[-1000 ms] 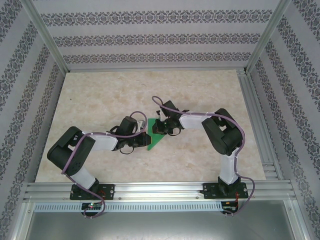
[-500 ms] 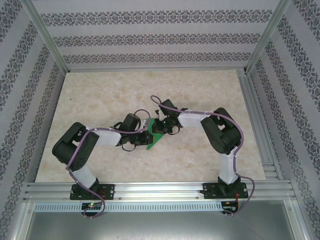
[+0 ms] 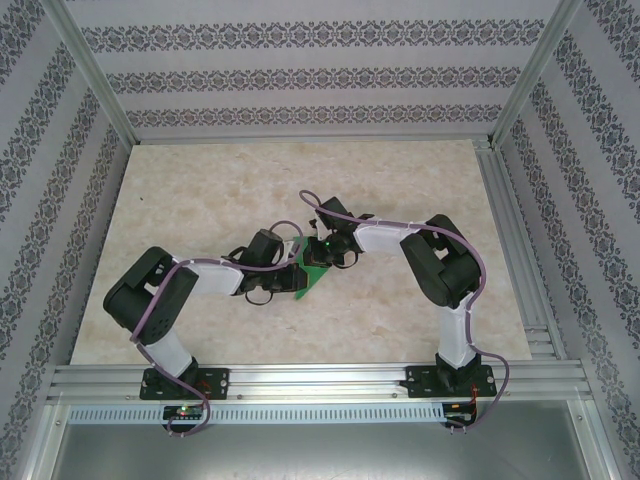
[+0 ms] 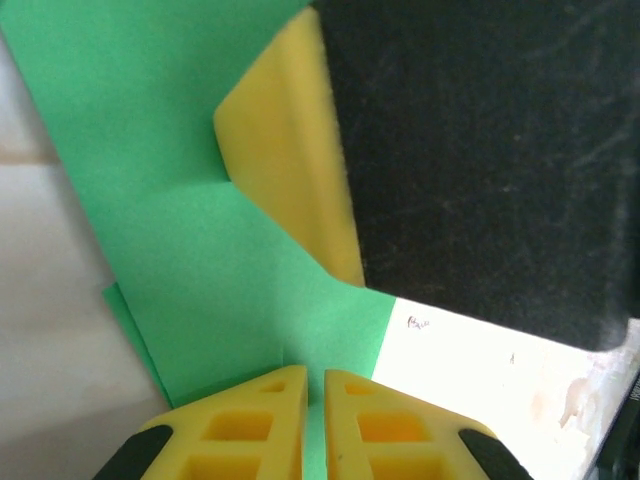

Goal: Fold a paper plane with a square sheet of paper (pick it up from the middle)

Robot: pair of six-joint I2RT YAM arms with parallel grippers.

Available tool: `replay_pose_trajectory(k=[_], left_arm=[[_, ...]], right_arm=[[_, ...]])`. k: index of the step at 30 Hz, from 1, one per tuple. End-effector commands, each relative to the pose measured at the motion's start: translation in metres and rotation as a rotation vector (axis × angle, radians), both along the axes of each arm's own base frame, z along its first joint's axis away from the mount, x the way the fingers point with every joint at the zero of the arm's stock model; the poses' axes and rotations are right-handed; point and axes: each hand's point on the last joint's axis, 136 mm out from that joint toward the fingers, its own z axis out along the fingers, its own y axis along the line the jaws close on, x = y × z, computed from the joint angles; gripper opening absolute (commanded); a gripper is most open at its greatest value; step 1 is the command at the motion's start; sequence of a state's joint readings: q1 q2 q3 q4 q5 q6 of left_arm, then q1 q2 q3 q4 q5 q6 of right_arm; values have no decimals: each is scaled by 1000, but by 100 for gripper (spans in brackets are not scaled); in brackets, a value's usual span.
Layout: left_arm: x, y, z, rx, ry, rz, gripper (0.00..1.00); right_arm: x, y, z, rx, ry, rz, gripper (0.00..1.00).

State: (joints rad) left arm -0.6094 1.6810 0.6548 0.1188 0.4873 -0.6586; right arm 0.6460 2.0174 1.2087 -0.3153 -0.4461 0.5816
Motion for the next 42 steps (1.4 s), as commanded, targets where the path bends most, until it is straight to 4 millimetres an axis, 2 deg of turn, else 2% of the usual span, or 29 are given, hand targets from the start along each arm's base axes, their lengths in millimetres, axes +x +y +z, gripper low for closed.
replay_pose_trajectory(k=[1,20,35,39,42], left_arm=[[-47,8,-26,62,134,-38,13],[-80,6,-29,87,152,-40,12],[-106,14,-34,114,192,-55,11],[-102,14,-26,122,164,-53,10],[-84,12,-4,107,85,-21,10]], right_arm=[[-22,-51,-70,-276,99,-51,8],[-22,-53,-77,-292,109,-64,8],[-21,-53,-78,-296,108,-67,7],[-20,-53,-77,-291,106,-68,7],[-20,-52,-74,-285,102,-65,7]])
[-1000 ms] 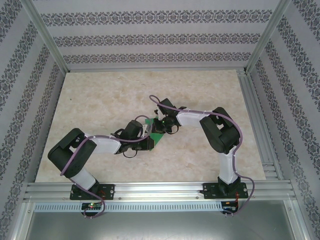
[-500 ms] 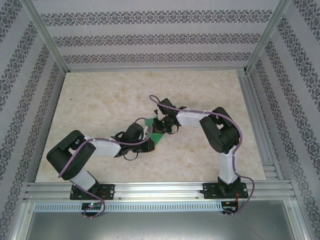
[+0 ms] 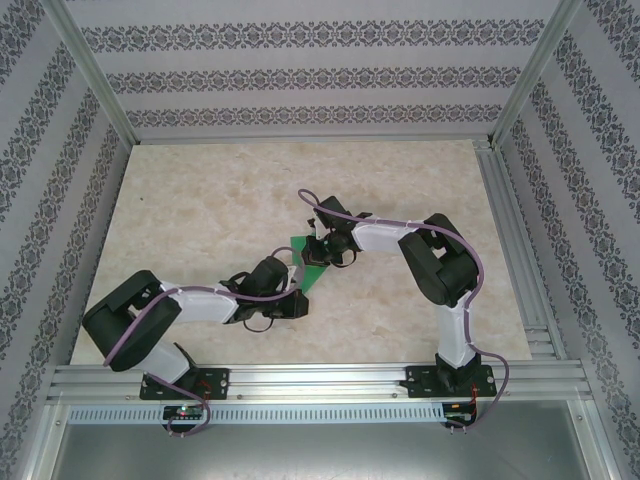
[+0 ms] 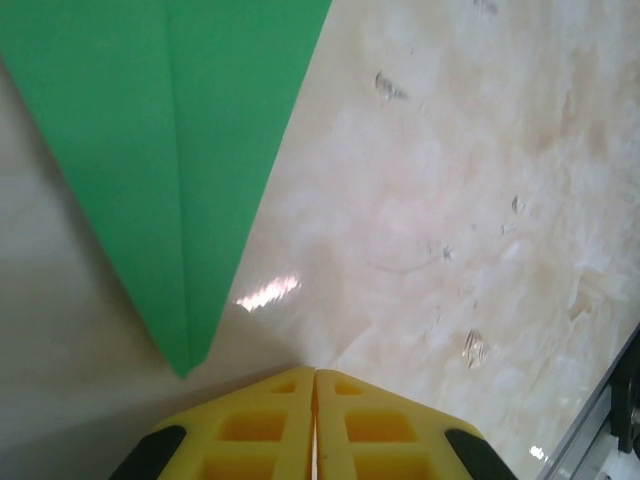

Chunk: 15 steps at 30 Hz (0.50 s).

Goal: Fold a paper plane with a square sheet of paper (pick it up from the middle)

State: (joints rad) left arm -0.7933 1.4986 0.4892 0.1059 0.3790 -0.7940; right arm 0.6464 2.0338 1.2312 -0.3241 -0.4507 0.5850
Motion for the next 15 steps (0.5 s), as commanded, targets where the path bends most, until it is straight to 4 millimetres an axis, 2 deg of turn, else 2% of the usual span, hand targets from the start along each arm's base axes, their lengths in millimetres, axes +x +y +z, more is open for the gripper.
replay_pose_trajectory(k=[1,5,8,12,15], left_arm=[[-4,14,8,56,11,21,10],[33,29,55,14,-136,140,14],[51,42,77,-4,-208,210,17],[64,43,82,-28,-218,224,20],[70,31,79,-55,-207,197,20]], right_arm=[[-22,-55,-73,-285,95,-64,7],[-21,-53,-70,-272,91,-63,7],[-21,-51,-70,-264,91,-63,7],[-20,-50,-69,-259,92,-64,7],[-20,-50,-69,-259,94,-63,7]])
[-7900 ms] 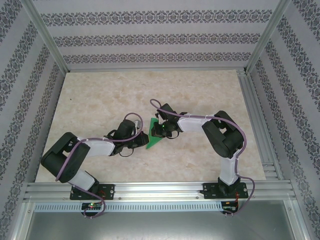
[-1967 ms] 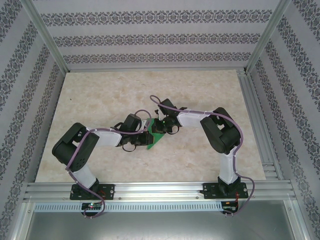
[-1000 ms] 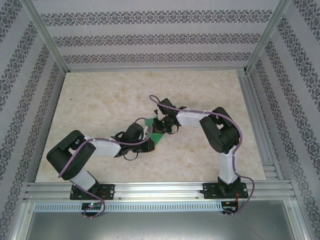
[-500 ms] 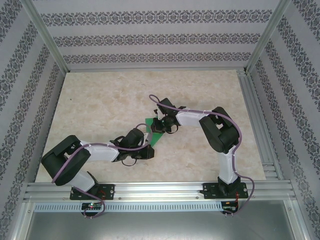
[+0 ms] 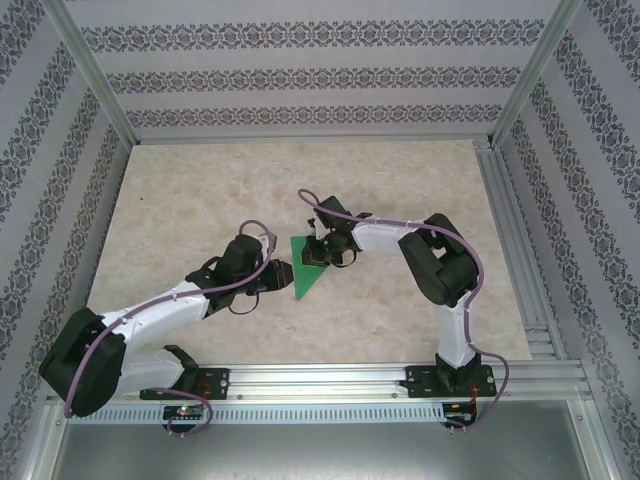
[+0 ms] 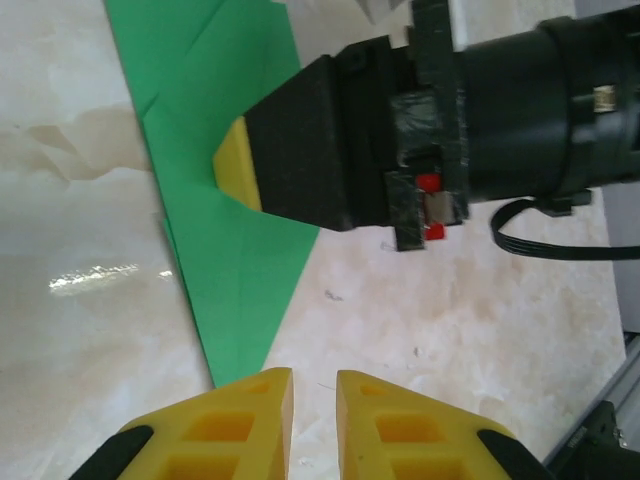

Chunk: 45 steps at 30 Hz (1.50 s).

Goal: Fold a paper plane with a square sheet of paper (pick it up from the middle)

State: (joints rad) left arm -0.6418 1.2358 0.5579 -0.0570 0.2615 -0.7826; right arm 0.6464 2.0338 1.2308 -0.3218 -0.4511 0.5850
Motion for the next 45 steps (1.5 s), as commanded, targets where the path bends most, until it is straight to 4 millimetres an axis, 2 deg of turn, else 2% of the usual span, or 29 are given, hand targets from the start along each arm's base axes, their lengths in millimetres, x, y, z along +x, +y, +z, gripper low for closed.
replay_pose_trajectory(k=[1,9,17,23,29,38,42,45], left_arm=[[10,-11,-1,-10,-8,-32,20],[24,-34,-25,-24,46,-78,18],[23,-36,-60,32,136,-96,16],[9,-36,-77,69,192,-133,16],[-22,-28,-94,121,254,-177,15],[-61,-21,-93,175,276,-245,15],[-52,-19,-81,183,230,-209,18],[-32,-21,-56,151,151,-157,22]], right_arm=[[-20,-50,-70,-261,96,-64,7],[-21,-49,-71,-261,102,-63,7],[-23,-50,-74,-271,106,-65,7],[-23,-53,-76,-285,108,-67,7],[-23,-55,-77,-298,107,-69,7],[-23,-55,-77,-302,108,-70,7],[-19,-50,-67,-273,90,-64,7],[-12,-39,-44,-217,54,-55,9]])
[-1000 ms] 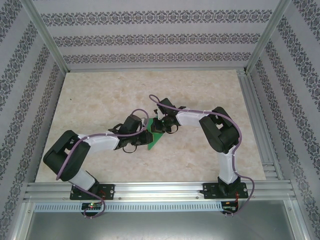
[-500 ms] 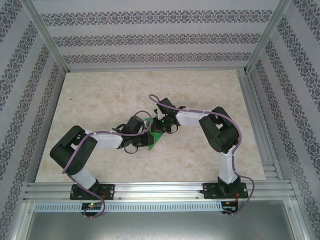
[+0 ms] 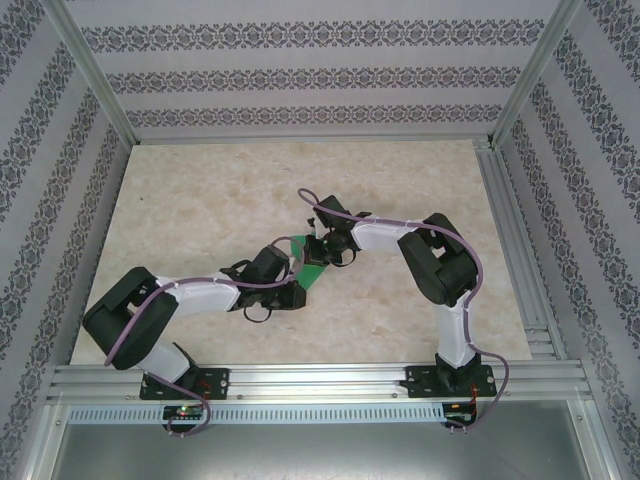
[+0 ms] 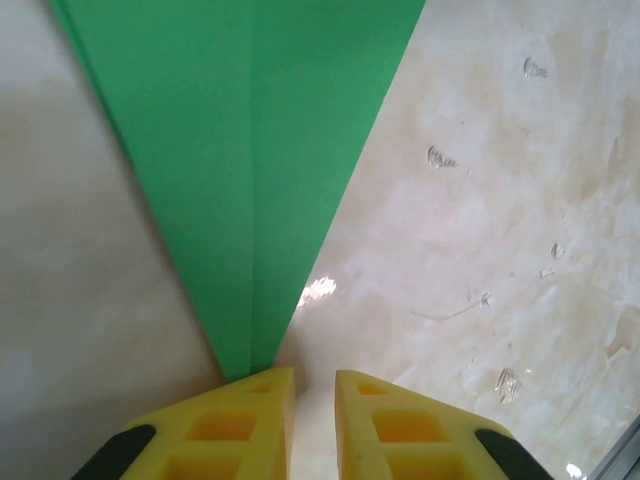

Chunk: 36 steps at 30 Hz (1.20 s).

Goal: Fold a paper plane with a square sheet of paper (pick it up from the middle)

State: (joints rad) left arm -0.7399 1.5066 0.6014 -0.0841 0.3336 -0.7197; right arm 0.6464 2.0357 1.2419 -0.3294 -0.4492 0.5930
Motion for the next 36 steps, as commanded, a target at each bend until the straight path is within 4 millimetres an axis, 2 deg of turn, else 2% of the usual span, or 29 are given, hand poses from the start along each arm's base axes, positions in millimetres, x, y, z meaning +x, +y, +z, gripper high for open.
replay_pose_trajectory(k=[1,4,7,9,11,17,20,25,36], left_arm=[[14,5,24,-2,-68,53,24],[37,14,50,-33,-148,147,33],[54,29,62,-38,-190,233,45],[64,40,65,-36,-205,286,53],[70,47,65,-33,-211,320,60],[81,64,56,-21,-196,385,75],[83,68,52,-35,-179,396,81],[88,69,49,-69,-161,404,87],[87,67,43,-133,-93,409,90]], right_arm=[[-11,-36,-35,-193,34,-43,10],[2,-23,3,-115,-37,-46,15],[14,-14,38,-33,-99,-68,24],[20,-13,54,1,-124,-100,31],[24,-18,59,-2,-139,-141,37],[30,-43,50,-42,-147,-246,47],[31,-38,45,-16,-132,-231,48],[28,-16,42,65,-118,-163,46],[25,3,28,147,-91,-95,33]])
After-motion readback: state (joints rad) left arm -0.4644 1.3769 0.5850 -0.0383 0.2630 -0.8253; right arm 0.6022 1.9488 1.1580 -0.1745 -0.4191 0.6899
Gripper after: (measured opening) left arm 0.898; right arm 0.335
